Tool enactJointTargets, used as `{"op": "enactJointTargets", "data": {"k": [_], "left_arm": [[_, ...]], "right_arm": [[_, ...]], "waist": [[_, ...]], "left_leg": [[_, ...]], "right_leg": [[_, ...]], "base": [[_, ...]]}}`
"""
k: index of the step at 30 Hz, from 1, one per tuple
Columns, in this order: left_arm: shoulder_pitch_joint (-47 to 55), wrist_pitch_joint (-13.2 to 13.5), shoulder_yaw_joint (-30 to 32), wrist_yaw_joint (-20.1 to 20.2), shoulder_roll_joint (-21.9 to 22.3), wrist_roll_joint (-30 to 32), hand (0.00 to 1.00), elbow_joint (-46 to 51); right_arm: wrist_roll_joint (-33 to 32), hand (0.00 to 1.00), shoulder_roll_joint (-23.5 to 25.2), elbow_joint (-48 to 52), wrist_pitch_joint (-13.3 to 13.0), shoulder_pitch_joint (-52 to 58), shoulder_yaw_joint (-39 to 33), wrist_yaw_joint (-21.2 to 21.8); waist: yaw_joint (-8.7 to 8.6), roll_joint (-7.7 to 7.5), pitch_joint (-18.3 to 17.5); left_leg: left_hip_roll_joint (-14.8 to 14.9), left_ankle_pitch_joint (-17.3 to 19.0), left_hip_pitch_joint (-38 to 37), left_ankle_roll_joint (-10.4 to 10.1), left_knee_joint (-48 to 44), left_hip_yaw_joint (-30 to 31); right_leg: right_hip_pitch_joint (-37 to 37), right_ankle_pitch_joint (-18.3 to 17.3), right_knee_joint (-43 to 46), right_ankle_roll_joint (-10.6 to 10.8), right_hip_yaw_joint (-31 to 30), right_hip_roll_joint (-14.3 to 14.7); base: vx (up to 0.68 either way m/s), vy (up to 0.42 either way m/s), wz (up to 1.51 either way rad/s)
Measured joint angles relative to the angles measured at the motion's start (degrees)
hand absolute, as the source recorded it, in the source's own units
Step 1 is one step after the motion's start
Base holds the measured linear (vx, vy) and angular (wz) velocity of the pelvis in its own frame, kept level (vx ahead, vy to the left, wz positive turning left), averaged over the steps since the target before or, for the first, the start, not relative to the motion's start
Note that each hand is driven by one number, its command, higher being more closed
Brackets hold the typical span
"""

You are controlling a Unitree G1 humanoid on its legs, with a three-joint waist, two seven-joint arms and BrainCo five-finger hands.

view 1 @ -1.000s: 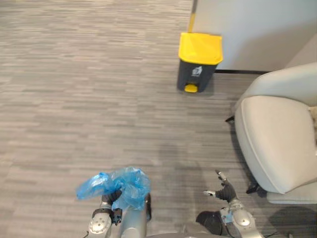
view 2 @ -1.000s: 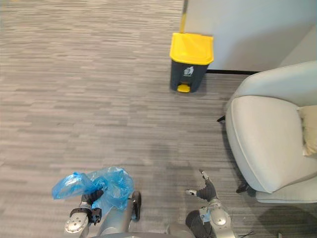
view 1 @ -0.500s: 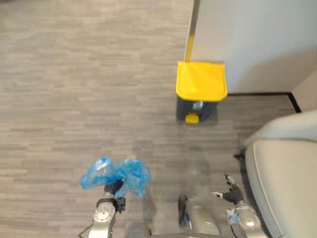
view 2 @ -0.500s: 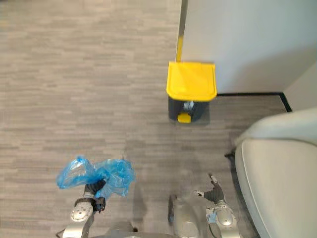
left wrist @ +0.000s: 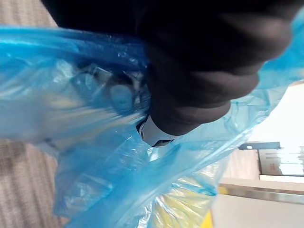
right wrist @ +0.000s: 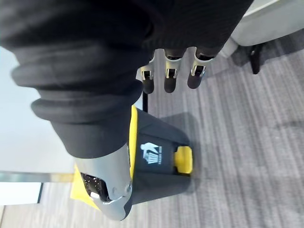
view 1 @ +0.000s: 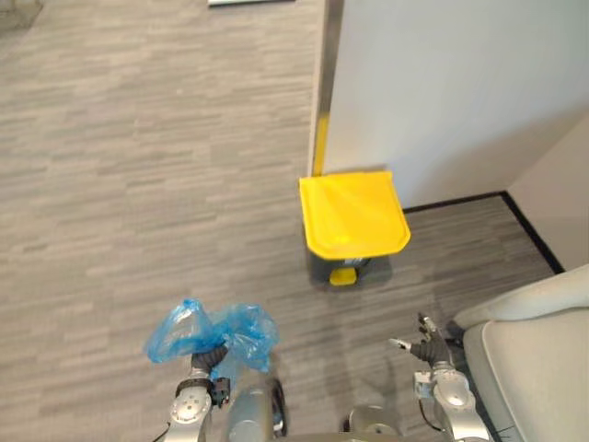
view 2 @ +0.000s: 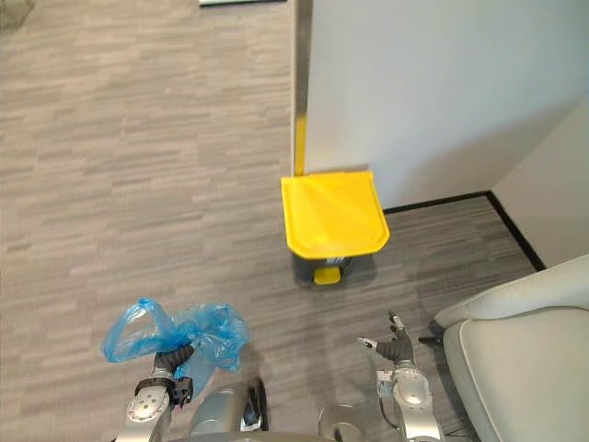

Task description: Gather rubbish on tea table into small bin, then transfer packed bag to large trash can.

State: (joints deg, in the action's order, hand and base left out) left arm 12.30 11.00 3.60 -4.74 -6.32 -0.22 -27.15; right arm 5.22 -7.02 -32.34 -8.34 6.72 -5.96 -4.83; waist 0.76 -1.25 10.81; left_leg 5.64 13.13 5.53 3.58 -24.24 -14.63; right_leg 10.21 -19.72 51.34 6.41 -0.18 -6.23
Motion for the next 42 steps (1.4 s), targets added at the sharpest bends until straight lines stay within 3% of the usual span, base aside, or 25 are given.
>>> {"op": "enactJointTargets", "data": {"k": [2, 3, 4, 5, 6, 9, 10, 15, 19, 26, 31, 33, 36, 38, 40, 42], "left_arm": [[-0.5, 0.1, 0.3, -0.3, -1.0, -0.4, 1.00, 0.0], [-1.5, 0.1, 0.7, -0.3, -1.3, -0.4, 1.00, -0.6], [-1.6, 0.1, 1.1, -0.4, -1.4, -0.6, 1.00, -0.8], [-1.5, 0.2, 1.2, -0.4, -2.4, -1.1, 1.00, -0.9], [-2.0, 0.0, 1.7, -0.3, -1.6, -1.4, 1.00, -2.9], [-1.3, 0.1, 1.6, -0.2, 0.6, -1.4, 1.00, -3.5], [-1.1, 0.1, 1.6, -0.1, 0.9, -1.4, 1.00, -3.9], [-1.3, 0.0, 0.9, 1.2, 1.0, -1.3, 1.00, -5.5], [-1.7, 0.0, 0.4, 2.1, 0.8, -1.3, 1.00, -6.7], [-2.7, -0.1, -1.9, 2.1, -0.6, -1.3, 1.00, -8.0], [-2.3, -0.6, -1.9, 1.5, -1.8, -1.4, 1.00, -8.9], [-2.1, -0.5, -1.6, 0.9, -2.3, -1.4, 1.00, -8.9], [-2.3, -0.5, -1.5, 0.9, -2.4, -1.4, 1.00, -8.8], [-2.2, -0.6, -1.4, 0.9, -3.0, -1.4, 1.00, -8.7], [-1.9, -0.7, -1.4, 0.9, -3.6, -1.4, 1.00, -8.7], [-1.6, -0.9, -1.7, 0.8, -3.8, -1.4, 1.00, -8.7]], "right_arm": [[0.0, 0.00, 0.3, 0.1, -0.1, -0.1, 0.3, 0.0], [0.0, 0.00, 0.3, -0.2, -0.1, 0.2, 0.1, 0.0], [0.0, 0.00, 0.3, -0.7, -0.1, 0.5, 0.0, 0.0], [0.0, 0.00, 0.5, -1.2, -0.1, 1.4, 0.0, 0.0], [0.0, 0.00, -0.4, -3.0, 0.1, 1.5, -0.6, 0.0], [0.0, 0.00, -1.5, -3.4, 0.1, 1.5, -1.2, -0.1], [-0.1, 0.00, -1.6, -3.6, 0.1, 1.6, -1.6, -0.1], [-0.1, 0.00, -2.3, -5.7, 0.1, 2.1, -4.2, 0.0], [-0.1, 0.00, -2.7, -6.6, 0.0, 2.2, -5.2, -0.1], [-0.3, 0.00, -2.7, -9.4, 0.1, 2.9, -5.3, -0.2], [-0.3, 0.00, -2.6, -11.0, 0.1, 0.9, -5.3, -0.5], [-0.1, 0.00, -2.6, -11.6, 0.1, -1.1, -5.2, -0.5], [-0.1, 0.00, -2.9, -11.8, 0.1, -3.5, -5.2, -0.5], [-0.1, 0.00, -2.7, -11.7, 0.3, -4.9, -4.8, -0.6], [-0.1, 0.00, -2.6, -11.6, 0.9, -3.4, -4.6, -1.2], [-0.1, 0.00, -2.5, -11.8, 1.7, -3.1, -4.4, -1.3]], "waist": [[-0.05, 0.60, 0.0], [-0.22, 0.82, 0.1], [-0.24, 0.15, -0.3], [0.02, -1.43, -1.2], [-0.13, -0.09, -1.4], [-0.10, 3.01, -2.7], [-0.14, 3.24, -2.8], [-1.02, 2.92, -3.1], [-1.54, 2.93, -4.0], [-2.37, 2.62, -4.6], [-1.50, 1.92, -4.5], [-1.23, 1.97, -4.4], [-1.17, 3.22, -4.1], [-0.01, 2.07, -2.2], [-0.59, -0.19, -1.2], [-1.25, -0.26, -0.2]], "left_leg": [[1.3, 0.5, -2.5, -0.9, 1.6, -0.2], [1.7, 0.7, -3.6, -1.2, 2.1, -0.2], [1.5, 0.8, -4.0, -1.6, 2.1, -0.2], [0.4, 1.5, -4.7, -3.3, 2.0, 0.1], [1.0, 2.5, -6.0, -4.9, 2.1, 1.6], [2.7, 1.2, -7.6, -7.0, 5.9, 1.9], [2.8, 0.4, -8.6, -7.7, 7.3, 1.9], [2.4, -2.1, -12.5, -8.0, 10.4, 2.0], [1.5, -3.0, -12.3, -8.1, 10.2, 1.9], [-0.9, -4.5, -10.7, -7.7, 9.0, 3.5], [-1.3, -4.4, -9.1, -7.6, 9.4, 3.7], [-1.2, -2.9, -8.0, -6.6, 9.1, 3.8], [0.5, 2.1, -6.0, -5.4, 8.3, 4.0], [0.2, 5.7, -5.7, -4.9, 6.7, 2.8], [-2.5, 7.6, -6.5, -3.3, 4.3, 3.3], [-2.3, 8.5, -7.7, -1.9, 3.3, 3.6]], "right_leg": [[3.7, -0.3, -4.2, -0.6, 4.0, 0.0], [5.4, 0.0, -11.2, -0.9, 5.4, 0.0], [5.5, 1.6, -16.3, -1.5, 6.0, 0.2], [4.7, 10.8, -26.7, -2.9, 6.2, -0.2], [3.8, 13.5, -26.7, -4.0, 6.6, 0.7], [1.7, 13.8, -31.5, -4.5, 6.6, 3.0], [1.0, 13.9, -32.5, -4.7, 6.5, 3.4], [-4.5, 15.1, -38.2, -4.9, 6.2, 4.0], [-5.8, 18.7, -43.8, -4.5, 4.7, 4.0], [-9.0, 22.4, -50.0, -3.0, 6.4, 1.1], [-8.8, 24.8, -52.8, -2.8, 6.7, 1.1], [-7.1, 25.6, -52.8, -2.8, 6.5, 1.3], [-3.9, 25.7, -51.0, -2.4, 5.8, 3.2], [1.6, 20.9, -40.1, -1.8, 3.1, 3.1], [6.7, 15.2, -27.7, -1.2, 2.8, -0.9], [8.3, 13.5, -23.6, -1.7, 4.8, -1.4]], "base": [[0.30, -0.052, -0.20], [0.36, -0.116, 0.09], [0.31, -0.123, 0.21], [0.33, -0.116, 0.27], [0.32, -0.100, 0.20], [0.28, -0.103, -0.17], [0.18, -0.080, -0.14], [0.10, -0.021, -0.07], [0.03, 0.053, -0.25], [-0.03, 0.069, 0.11], [-0.08, 0.013, 0.09], [-0.10, 0.038, 0.00], [-0.13, 0.047, -0.21], [-0.25, 0.079, -0.46], [-0.16, 0.058, 0.07], [0.06, 0.060, 0.06]]}}
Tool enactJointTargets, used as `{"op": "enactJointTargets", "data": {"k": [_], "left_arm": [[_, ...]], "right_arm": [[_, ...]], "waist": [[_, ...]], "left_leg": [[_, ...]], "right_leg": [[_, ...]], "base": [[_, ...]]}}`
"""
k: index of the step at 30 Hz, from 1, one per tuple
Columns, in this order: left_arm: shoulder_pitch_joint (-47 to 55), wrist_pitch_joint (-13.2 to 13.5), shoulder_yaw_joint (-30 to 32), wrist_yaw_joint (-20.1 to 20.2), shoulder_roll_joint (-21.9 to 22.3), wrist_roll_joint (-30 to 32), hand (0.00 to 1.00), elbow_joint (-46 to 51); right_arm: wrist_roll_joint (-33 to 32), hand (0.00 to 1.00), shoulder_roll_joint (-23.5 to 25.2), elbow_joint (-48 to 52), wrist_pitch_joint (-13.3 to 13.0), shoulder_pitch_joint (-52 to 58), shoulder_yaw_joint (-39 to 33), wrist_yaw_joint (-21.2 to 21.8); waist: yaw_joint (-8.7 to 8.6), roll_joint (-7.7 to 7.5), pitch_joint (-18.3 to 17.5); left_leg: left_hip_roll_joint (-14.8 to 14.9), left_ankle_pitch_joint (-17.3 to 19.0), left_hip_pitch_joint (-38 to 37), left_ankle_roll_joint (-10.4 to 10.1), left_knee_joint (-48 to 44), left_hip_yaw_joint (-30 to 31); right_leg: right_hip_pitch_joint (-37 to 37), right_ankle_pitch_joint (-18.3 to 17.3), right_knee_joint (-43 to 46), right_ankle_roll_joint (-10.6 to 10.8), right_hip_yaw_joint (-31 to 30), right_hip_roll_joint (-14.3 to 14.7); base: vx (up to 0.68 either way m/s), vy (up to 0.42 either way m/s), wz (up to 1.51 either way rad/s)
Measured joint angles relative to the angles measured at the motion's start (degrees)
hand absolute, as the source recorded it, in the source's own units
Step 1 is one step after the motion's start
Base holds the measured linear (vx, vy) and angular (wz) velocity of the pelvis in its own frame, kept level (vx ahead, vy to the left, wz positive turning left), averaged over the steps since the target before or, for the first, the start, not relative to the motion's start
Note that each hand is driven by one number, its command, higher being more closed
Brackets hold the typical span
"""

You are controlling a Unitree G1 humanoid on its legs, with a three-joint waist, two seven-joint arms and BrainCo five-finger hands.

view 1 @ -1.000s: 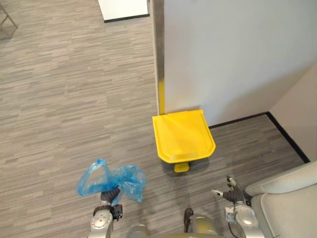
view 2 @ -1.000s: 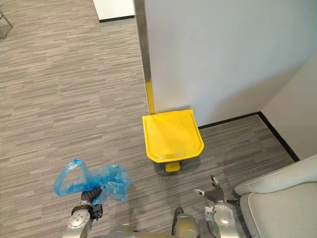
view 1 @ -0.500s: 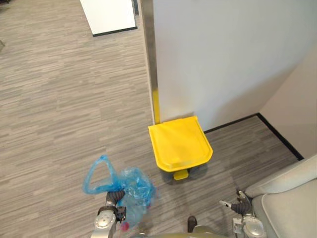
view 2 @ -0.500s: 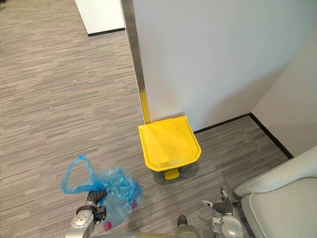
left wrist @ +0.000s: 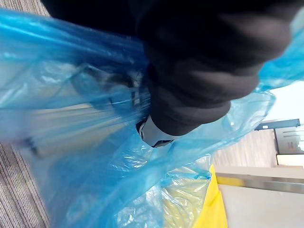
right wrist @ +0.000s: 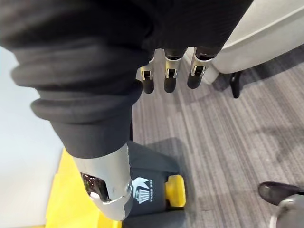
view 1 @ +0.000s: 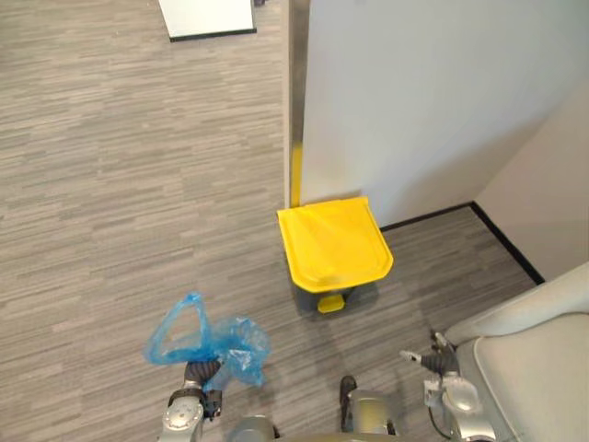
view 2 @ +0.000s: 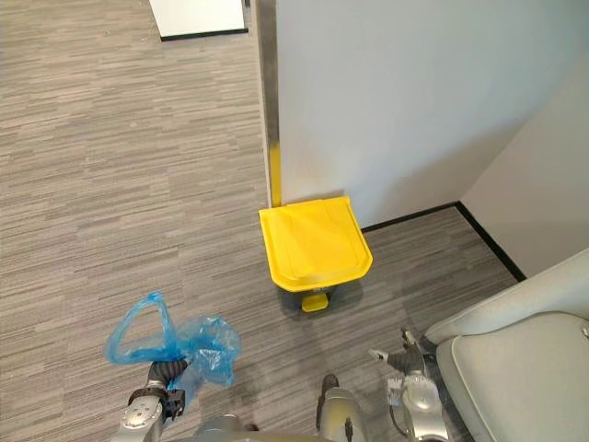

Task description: Gather rubbish on tea table into small bin, then transfer packed bag to large trash can.

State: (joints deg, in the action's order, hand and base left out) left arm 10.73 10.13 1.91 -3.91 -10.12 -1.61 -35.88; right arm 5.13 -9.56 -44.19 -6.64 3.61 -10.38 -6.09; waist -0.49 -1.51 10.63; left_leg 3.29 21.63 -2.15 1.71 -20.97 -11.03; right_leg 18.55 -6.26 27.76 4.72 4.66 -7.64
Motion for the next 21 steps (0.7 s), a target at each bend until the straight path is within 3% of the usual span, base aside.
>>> {"op": "enactJointTargets", "data": {"k": [2, 3, 5, 7, 8, 9, 10, 11, 12, 14, 15, 17, 18, 21], "left_arm": [[-0.8, 0.0, -0.5, 0.0, -0.1, 0.0, 1.00, 0.0], [-2.5, 0.0, -1.1, 0.0, -0.1, 0.0, 1.00, 0.0], [-4.9, 0.2, -1.1, 0.0, -0.4, 0.0, 1.00, 0.0], [-6.5, 0.3, -0.5, -0.3, -0.3, 0.0, 1.00, 0.0], [-7.4, 0.2, -0.4, -0.6, 0.6, 0.0, 1.00, -0.4], [-8.4, 0.2, -1.8, -0.7, 1.1, 0.0, 1.00, -0.2], [-8.8, 0.3, -2.0, -0.6, 0.8, 0.0, 1.00, 0.0], [-9.7, 0.3, -1.8, -1.0, 0.3, 0.0, 1.00, 0.1], [-9.3, 0.4, -1.6, -1.4, 0.4, -0.1, 1.00, 0.6], [-7.2, 0.4, -1.2, -1.6, 0.6, -0.1, 1.00, 1.0], [-6.4, 0.4, -1.2, -1.6, 0.7, -0.4, 1.00, 0.8], [-7.0, 0.3, -1.2, -1.6, 1.2, -0.6, 1.00, 0.3], [-8.0, 0.4, -1.2, -1.5, 2.0, -0.6, 1.00, 0.4], [-9.7, 0.5, -1.3, -1.4, 3.0, -0.5, 1.00, 0.7]], "right_arm": [[0.0, 0.00, 0.0, 0.6, 0.2, 0.0, 0.0, -0.1], [0.0, 0.00, 0.0, 0.8, 0.3, 0.0, -0.1, -0.1], [0.0, 0.00, 0.0, 0.7, 0.5, 0.2, -0.3, -0.2], [-0.1, 0.00, 0.1, 0.6, 0.6, 0.6, -0.4, -0.3], [-0.1, 0.00, -0.7, 0.6, 0.7, 0.9, -0.7, -0.3], [-0.2, 0.00, -1.5, 1.1, 0.6, 0.5, -1.4, -0.3], [-0.3, 0.00, -1.4, 1.6, 0.4, 0.6, -2.1, -0.3], [-0.6, 0.00, -0.5, 1.9, 0.5, 2.1, -4.0, -0.3], [-0.7, 0.00, 0.1, 2.4, 0.7, 3.9, -5.0, -0.2], [-0.9, 0.00, 0.6, 2.3, 1.0, 4.9, -5.0, 0.0], [-1.2, 0.00, 0.9, 2.2, 1.0, 4.1, -5.0, 0.0], [-1.3, 0.00, 1.5, 2.2, 0.9, 1.8, -5.1, 0.0], [-1.4, 0.00, 1.4, 2.2, 0.9, 0.4, -5.4, 0.0], [-2.3, 0.00, 1.4, 2.9, 0.6, -3.6, -3.5, 0.0]], "waist": [[-0.06, 1.03, 1.1], [-0.45, 1.31, 2.3], [-0.78, 0.11, 4.1], [-0.93, -1.70, 5.7], [-1.77, -0.92, 6.4], [-1.94, 1.98, 7.4], [-2.02, 2.45, 7.6], [-2.16, 2.12, 7.5], [-2.45, 1.72, 7.2], [-2.04, 2.80, 6.0], [-2.08, 3.62, 5.5], [-2.11, 3.66, 5.4], [-2.22, 3.66, 5.4], [-3.08, 3.80, 5.2]], "left_leg": [[1.3, 1.4, -0.4, -0.1, -1.2, 0.8], [1.8, 2.6, -0.9, -0.3, -1.9, 2.3], [1.3, 3.2, -2.4, -1.0, -2.3, 3.3], [0.5, 5.7, -4.8, -3.1, -3.8, 5.2], [1.9, 7.7, -6.5, -3.6, -4.5, 8.5], [4.1, 7.6, -6.4, -3.6, -4.6, 12.2], [4.6, 7.0, -5.7, -4.1, -5.4, 13.8], [4.8, 6.6, -5.9, -4.5, -7.1, 16.6], [5.4, 6.6, -7.0, -4.5, -8.4, 17.5], [8.7, 6.5, -7.4, -4.8, -11.0, 17.9], [10.6, 5.4, -6.5, -6.8, -11.7, 18.5], [12.3, 2.3, -4.8, -11.0, -10.4, 19.1], [12.9, 1.0, -4.7, -12.1, -8.5, 19.1], [13.9, -1.3, -4.5, -13.0, -4.3, 19.4]], "right_leg": [[2.3, -0.2, -0.2, 0.0, 0.4, 1.7], [4.5, 2.0, -5.2, 2.1, 1.3, 2.3], [6.0, 5.7, -12.3, 3.7, 2.4, 1.4], [6.6, 5.8, -16.3, 3.9, 2.0, 0.7], [5.7, 10.6, -14.1, 2.5, 0.0, 1.8], [6.5, 6.2, -9.3, 4.6, 0.7, 3.5], [7.8, 4.0, -5.8, 5.1, 0.3, 3.9], [10.0, -1.0, 3.7, 2.1, -0.1, 3.6], [10.5, -3.6, 9.6, 0.6, 1.3, 2.6], [10.8, -9.8, 15.9, -2.0, 4.1, 3.2], [10.9, -11.4, 16.5, -3.0, 6.0, 4.4], [11.6, -12.0, 15.9, -4.5, 7.7, 5.5], [11.7, -12.0, 15.3, -4.9, 8.3, 5.6], [11.9, -11.2, 13.0, -6.1, 9.1, 5.6]], "base": [[0.12, 0.041, 0.09], [0.17, 0.015, 0.27], [0.27, -0.092, 0.50], [0.35, -0.203, 0.75], [0.40, -0.237, 0.88], [0.41, -0.234, 0.79], [0.48, -0.305, 0.90], [0.40, -0.283, 1.07], [0.42, -0.296, 1.04], [0.51, -0.325, 0.48], [0.54, -0.355, 0.22], [0.36, -0.280, 0.18], [0.29, -0.232, 0.21], [0.13, -0.115, 0.17]]}}
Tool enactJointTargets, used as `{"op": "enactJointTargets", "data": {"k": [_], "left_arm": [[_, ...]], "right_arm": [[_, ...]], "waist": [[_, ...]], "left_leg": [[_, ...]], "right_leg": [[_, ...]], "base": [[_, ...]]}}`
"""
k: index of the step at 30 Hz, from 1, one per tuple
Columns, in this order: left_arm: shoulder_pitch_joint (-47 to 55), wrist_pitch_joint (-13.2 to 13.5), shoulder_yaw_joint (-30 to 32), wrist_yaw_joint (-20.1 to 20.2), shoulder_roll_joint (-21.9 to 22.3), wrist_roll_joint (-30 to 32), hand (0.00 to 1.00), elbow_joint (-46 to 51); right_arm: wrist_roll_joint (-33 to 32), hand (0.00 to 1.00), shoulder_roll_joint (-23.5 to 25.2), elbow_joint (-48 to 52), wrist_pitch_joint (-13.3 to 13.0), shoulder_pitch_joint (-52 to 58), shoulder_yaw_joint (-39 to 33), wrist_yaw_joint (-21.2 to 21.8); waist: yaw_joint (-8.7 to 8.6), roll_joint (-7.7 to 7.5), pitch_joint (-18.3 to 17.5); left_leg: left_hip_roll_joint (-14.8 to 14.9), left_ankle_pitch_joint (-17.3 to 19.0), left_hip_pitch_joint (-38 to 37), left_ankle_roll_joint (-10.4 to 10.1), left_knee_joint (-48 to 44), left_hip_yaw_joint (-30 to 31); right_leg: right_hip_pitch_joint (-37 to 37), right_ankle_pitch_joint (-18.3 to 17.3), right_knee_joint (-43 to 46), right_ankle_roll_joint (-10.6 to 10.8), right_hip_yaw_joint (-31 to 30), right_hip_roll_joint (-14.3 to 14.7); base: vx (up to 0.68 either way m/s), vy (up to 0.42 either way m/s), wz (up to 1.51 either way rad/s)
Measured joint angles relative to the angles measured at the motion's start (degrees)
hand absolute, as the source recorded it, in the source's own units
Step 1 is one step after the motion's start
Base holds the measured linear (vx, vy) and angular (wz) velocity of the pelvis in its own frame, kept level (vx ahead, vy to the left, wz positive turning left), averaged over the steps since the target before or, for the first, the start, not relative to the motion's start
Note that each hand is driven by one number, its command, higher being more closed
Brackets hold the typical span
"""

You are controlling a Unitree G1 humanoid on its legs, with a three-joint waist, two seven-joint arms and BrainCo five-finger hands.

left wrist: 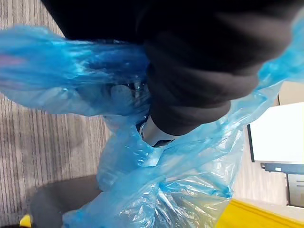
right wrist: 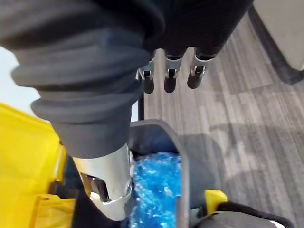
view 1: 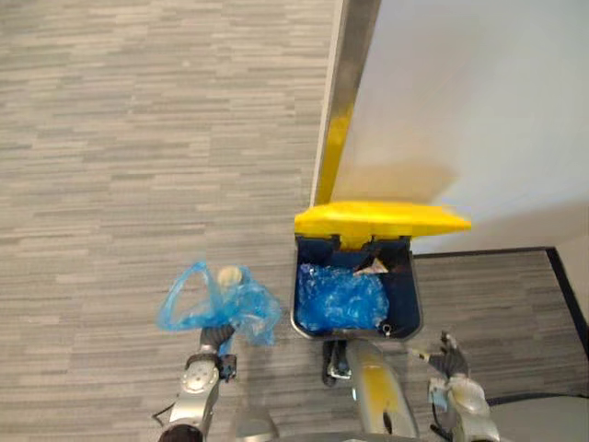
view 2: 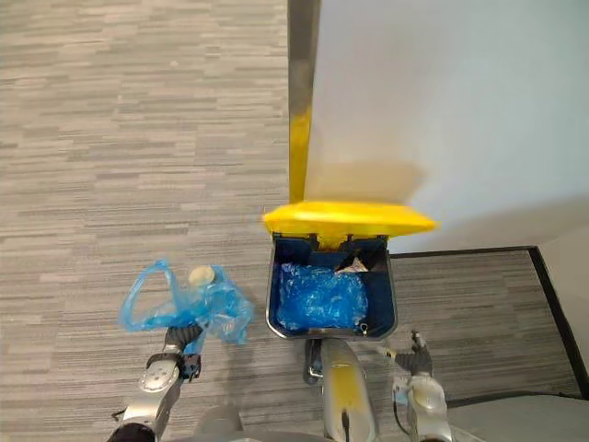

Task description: Gather rubbish on tea table into small bin, then transfer packed bag to large trash can.

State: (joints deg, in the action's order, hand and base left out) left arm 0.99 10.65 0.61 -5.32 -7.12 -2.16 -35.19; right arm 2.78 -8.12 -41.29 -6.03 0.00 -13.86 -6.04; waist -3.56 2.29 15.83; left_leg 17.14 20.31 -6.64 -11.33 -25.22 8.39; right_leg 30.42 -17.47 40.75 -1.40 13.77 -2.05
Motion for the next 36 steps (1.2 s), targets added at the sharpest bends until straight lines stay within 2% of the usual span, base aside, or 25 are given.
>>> {"op": "enactJointTargets", "data": {"k": [4, 6, 10, 12, 14, 16, 17, 19, 20, 21, 22, 24, 25, 27, 30, 31, 32, 34, 36], "left_arm": [[-0.1, 0.0, -0.1, 0.2, -0.6, 0.0, 1.00, 0.1], [-0.5, -0.1, -1.2, 0.2, -0.6, 0.1, 1.00, 0.8], [-1.4, 0.7, -5.0, 0.1, -0.7, 0.0, 1.00, 3.2], [-2.6, 1.1, -8.2, 0.1, -0.7, 0.0, 1.00, 4.2], [-3.3, 1.7, -10.0, 0.0, -0.7, -0.1, 1.00, 5.2], [-4.8, 2.1, -12.0, 0.0, -0.7, -0.7, 1.00, 6.0], [-5.9, 2.5, -13.3, 0.0, -0.6, -1.5, 1.00, 7.1], [-8.0, 3.2, -15.0, -0.1, -0.7, -2.2, 1.00, 8.2], [-8.9, 3.4, -16.4, -0.1, -0.9, -2.8, 1.00, 9.0], [-9.4, 3.4, -17.4, -0.1, -0.9, -3.3, 1.00, 10.1], [-9.3, 3.4, -18.0, -0.2, -0.8, -3.8, 1.00, 11.0], [-10.9, 3.6, -21.7, -0.3, -0.8, -4.5, 1.00, 14.8], [-12.1, 3.6, -23.1, -0.3, -0.7, -4.5, 1.00, 14.9], [-16.9, 3.7, -26.4, -0.3, 0.2, -5.2, 1.00, 15.2], [-22.1, 3.9, -28.7, -0.4, 1.5, -5.9, 1.00, 16.9], [-24.8, 4.4, -29.6, -0.9, 2.3, -6.0, 1.00, 16.9], [-26.6, 4.5, -30.3, -1.2, 2.6, -6.0, 1.00, 16.9], [-28.1, 4.7, -31.1, -1.7, 2.6, -6.0, 1.00, 16.9], [-29.1, 4.7, -31.5, -3.2, 2.7, -5.6, 1.00, 16.8]], "right_arm": [[0.0, 0.00, 0.9, 1.6, 0.0, -4.7, 9.6, 0.0], [0.2, 0.00, 1.0, 4.3, -0.1, -9.9, 14.6, -0.2], [0.9, 0.00, -0.5, 4.1, -0.4, -24.9, 17.1, -2.2], [1.6, 0.00, -4.6, 0.8, -0.1, -33.0, 18.4, -3.7], [1.9, 0.00, -8.2, -0.4, -0.1, -38.7, 19.9, -4.1], [1.9, 0.00, -11.7, -0.7, 0.0, -43.2, 22.0, -4.9], [1.8, 0.00, -13.5, -0.6, 0.0, -45.5, 23.3, -5.2], [1.8, 0.00, -14.4, -0.6, 0.0, -47.5, 24.0, -5.2], [1.9, 0.00, -14.8, -0.4, 0.0, -48.3, 24.7, -5.2], [1.9, 0.00, -15.4, -0.5, 0.0, -48.6, 25.5, -5.2], [1.9, 0.00, -15.4, -0.4, 0.0, -48.9, 25.8, -5.2], [2.1, 0.00, -15.4, -0.5, 0.1, -51.7, 26.2, -4.9], [2.1, 0.00, -15.4, -0.5, 0.1, -52.1, 26.2, -4.9], [2.1, 0.00, -16.1, -0.5, 0.2, -53.9, 28.1, -4.9], [2.1, 0.00, -16.0, -0.5, 0.2, -56.1, 28.6, -4.9], [2.1, 0.00, -16.0, -0.4, 0.2, -56.9, 28.5, -4.9], [2.1, 0.00, -16.0, -0.2, 0.1, -57.0, 28.5, -4.9], [2.1, 0.00, -15.8, 0.1, 0.1, -57.1, 29.8, -4.9], [2.2, 0.00, -15.9, 0.3, 0.1, -57.1, 30.5, -4.5]], "waist": [[0.03, -0.49, -2.6], [1.04, -0.43, -2.7], [2.41, 0.05, -2.7], [3.46, 0.21, -2.6], [3.48, 0.48, -2.5], [3.60, 1.41, -1.9], [3.46, 2.40, -1.4], [3.79, 2.53, -0.2], [4.13, 2.83, 0.4], [3.56, 2.28, 0.8], [3.47, 2.37, 0.9], [4.09, 2.63, 1.0], [3.95, 2.72, 1.2], [2.25, 2.83, 2.8], [1.75, 3.03, 5.2], [1.14, 3.56, 5.8], [1.20, 3.06, 6.4], [1.20, 2.98, 6.5], [1.03, 2.98, 6.7]], "left_leg": [[0.9, 0.0, 4.1, 0.0, 1.4, -0.7], [0.9, 0.1, 5.9, -0.1, 1.6, -0.8], [1.7, 1.1, 9.8, -1.9, 1.6, -0.9], [2.8, 1.6, 10.5, -3.1, 2.5, -1.0], [2.9, 2.3, 10.9, -3.6, 2.9, -1.6], [3.0, 3.8, 11.2, -3.6, 2.7, -2.6], [3.4, 5.7, 11.3, -3.4, 3.2, -3.2], [3.7, 6.9, 12.2, -3.1, 3.0, -3.7], [4.3, 6.9, 12.6, -2.8, 3.4, -3.0], [3.5, 6.8, 12.2, -3.5, 4.1, -2.3], [3.1, 6.7, 11.5, -4.0, 3.8, -1.8], [0.8, 6.8, 14.6, -4.1, -5.9, -0.8], [0.2, 6.9, 14.8, -3.9, -7.1, -1.2], [-0.1, 8.0, 14.6, -3.8, -6.9, -2.3], [0.0, 9.1, 14.5, -3.3, -6.3, -2.8], [0.5, 10.4, 14.6, -2.9, -4.5, -3.3], [0.7, 10.7, 14.8, -2.8, -4.2, -3.7], [0.7, 10.7, 15.1, -2.8, -3.0, -3.9], [0.7, 10.7, 15.0, -2.8, -2.0, -3.9]], "right_leg": [[3.4, 2.4, -2.1, 0.3, 0.6, 0.2], [4.9, 3.8, -3.0, 0.7, 0.6, 0.3], [7.9, 6.8, -4.9, 0.2, 1.4, 1.3], [8.3, 8.9, -7.0, -0.1, 2.1, 2.2], [8.4, 9.7, -8.5, 0.4, 2.1, 2.4], [8.5, 11.1, -10.1, 0.7, 1.4, 3.0], [8.9, 11.9, -10.7, 1.7, 0.4, 4.0], [8.9, 12.9, -13.1, 3.1, -0.7, 5.0], [9.4, 13.6, -12.4, 2.4, -1.5, 5.6], [9.2, 14.6, -10.9, 0.6, -3.6, 5.7], [9.2, 14.5, -11.1, 0.4, -3.3, 5.7], [10.0, 14.5, -12.9, 0.4, -1.6, 5.8], [10.0, 14.5, -13.2, 0.3, -1.1, 5.8], [10.0, 15.3, -13.1, -0.6, -0.8, 5.8], [10.0, 15.3, -13.3, -0.5, -0.8, 5.8], [10.1, 15.9, -14.2, 0.3, -0.4, 5.9], [10.1, 16.2, -15.0, 0.6, -0.7, 5.9], [10.0, 17.0, -16.9, 1.3, -0.7, 6.0], [10.2, 18.0, -17.3, 0.9, -0.6, 6.1]], "base": [[-0.07, -0.046, 0.09], [-0.17, -0.084, 0.02], [-0.16, -0.080, -0.01], [-0.16, -0.085, 0.00], [-0.20, -0.047, -0.04], [-0.24, -0.012, -0.12], [-0.33, -0.003, -0.16], [-0.30, -0.021, -0.18], [-0.12, -0.072, 0.14], [-0.08, -0.084, 0.24], [-0.02, -0.074, 0.23], [0.01, -0.027, -0.23], [0.00, 0.007, -0.12], [-0.03, 0.003, 0.18], [-0.10, 0.026, -0.07], [-0.15, 0.032, 0.03], [-0.14, 0.019, 0.02], [-0.11, 0.000, -0.02], [-0.04, -0.033, 0.04]]}}
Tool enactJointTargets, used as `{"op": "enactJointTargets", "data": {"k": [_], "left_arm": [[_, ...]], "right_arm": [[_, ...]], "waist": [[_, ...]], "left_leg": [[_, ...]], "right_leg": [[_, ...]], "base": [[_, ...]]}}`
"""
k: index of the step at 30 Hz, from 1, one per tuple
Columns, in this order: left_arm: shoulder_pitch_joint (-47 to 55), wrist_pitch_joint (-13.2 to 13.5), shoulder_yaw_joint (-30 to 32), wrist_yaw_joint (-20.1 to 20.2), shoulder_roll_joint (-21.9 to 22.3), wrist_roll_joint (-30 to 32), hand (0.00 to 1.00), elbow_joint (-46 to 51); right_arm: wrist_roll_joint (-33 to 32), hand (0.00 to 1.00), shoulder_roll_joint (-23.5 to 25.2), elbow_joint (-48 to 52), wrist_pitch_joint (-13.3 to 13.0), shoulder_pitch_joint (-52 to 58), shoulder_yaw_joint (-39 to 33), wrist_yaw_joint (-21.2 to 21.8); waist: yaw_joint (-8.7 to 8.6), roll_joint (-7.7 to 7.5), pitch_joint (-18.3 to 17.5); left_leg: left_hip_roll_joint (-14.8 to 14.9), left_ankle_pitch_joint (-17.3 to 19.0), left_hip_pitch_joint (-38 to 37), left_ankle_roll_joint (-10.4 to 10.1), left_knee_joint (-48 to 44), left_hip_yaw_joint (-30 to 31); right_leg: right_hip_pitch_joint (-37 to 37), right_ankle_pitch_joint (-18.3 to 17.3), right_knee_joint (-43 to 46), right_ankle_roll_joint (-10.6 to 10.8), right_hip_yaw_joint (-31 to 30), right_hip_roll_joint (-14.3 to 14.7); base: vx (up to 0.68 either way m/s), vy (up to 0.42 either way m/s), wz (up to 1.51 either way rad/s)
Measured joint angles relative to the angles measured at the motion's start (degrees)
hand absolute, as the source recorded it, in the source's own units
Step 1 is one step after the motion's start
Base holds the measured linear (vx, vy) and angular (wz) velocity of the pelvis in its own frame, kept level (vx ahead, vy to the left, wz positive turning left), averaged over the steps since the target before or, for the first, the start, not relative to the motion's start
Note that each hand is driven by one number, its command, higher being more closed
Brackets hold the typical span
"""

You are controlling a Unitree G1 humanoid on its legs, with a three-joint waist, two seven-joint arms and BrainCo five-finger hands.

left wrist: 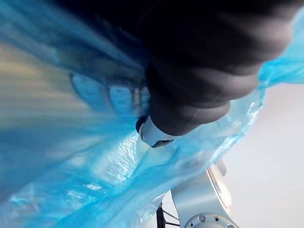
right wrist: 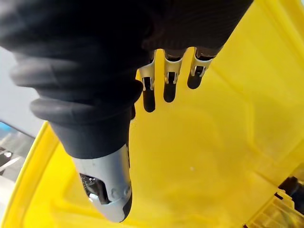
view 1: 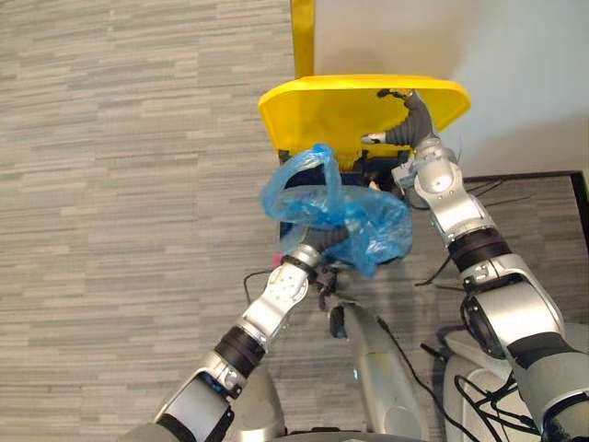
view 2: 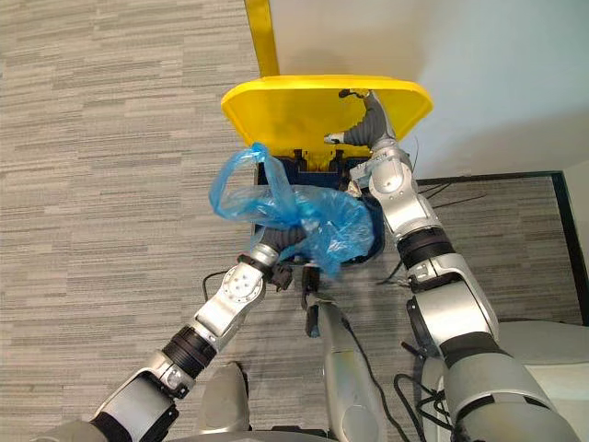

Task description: Gather rubbish on tea table into small bin, then transfer packed bag to large trash can.

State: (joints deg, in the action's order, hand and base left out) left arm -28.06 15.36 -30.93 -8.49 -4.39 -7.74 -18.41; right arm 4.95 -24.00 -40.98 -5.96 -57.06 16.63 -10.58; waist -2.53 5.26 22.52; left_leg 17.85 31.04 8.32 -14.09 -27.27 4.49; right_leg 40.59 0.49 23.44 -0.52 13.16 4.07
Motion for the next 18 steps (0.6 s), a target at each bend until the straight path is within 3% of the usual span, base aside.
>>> {"op": "enactJointTargets", "data": {"k": [7, 12, 17, 18], "left_arm": [[-10.8, -0.2, 2.3, -3.2, 2.6, 2.7, 1.00, -8.7], [-16.6, -2.5, 5.4, -4.1, 2.9, 6.8, 1.00, -22.0], [-20.1, -4.7, 7.4, -4.6, 3.0, 11.6, 1.00, -31.7], [-20.8, -5.2, 8.3, -5.4, 3.0, 12.9, 0.00, -32.8]], "right_arm": [[0.1, 0.00, -0.3, 3.7, -0.1, -1.4, 0.2, 0.7], [0.1, 0.00, 0.0, 5.0, -0.2, -1.5, 1.6, 0.7], [0.1, 0.00, 1.1, 8.9, -0.5, -1.4, 2.5, 0.5], [0.0, 0.00, 1.4, 9.8, -0.5, -1.2, 2.4, 0.4]], "waist": [[-1.10, -0.64, 2.7], [-2.25, -2.93, 4.8], [-3.07, -4.16, 5.6], [-3.04, -4.94, 6.1]], "left_leg": [[0.1, -0.4, 1.4, -0.4, 1.3, -0.1], [0.2, -0.4, 2.6, -0.4, 3.5, -0.5], [0.2, -1.0, 7.0, -1.0, 0.5, -0.8], [0.5, -1.6, 7.0, -0.2, 1.0, -1.7]], "right_leg": [[1.5, 0.0, -0.9, 0.0, 1.0, 0.2], [2.6, 0.0, -3.8, 0.1, 0.9, 0.9], [6.7, 0.2, -2.9, 0.3, 1.1, 1.0], [7.0, 0.1, -2.8, 0.7, 1.1, 1.0]], "base": [[0.00, -0.030, -0.02], [0.00, -0.024, -0.09], [0.03, -0.024, -0.13], [0.02, -0.042, -0.21]]}}
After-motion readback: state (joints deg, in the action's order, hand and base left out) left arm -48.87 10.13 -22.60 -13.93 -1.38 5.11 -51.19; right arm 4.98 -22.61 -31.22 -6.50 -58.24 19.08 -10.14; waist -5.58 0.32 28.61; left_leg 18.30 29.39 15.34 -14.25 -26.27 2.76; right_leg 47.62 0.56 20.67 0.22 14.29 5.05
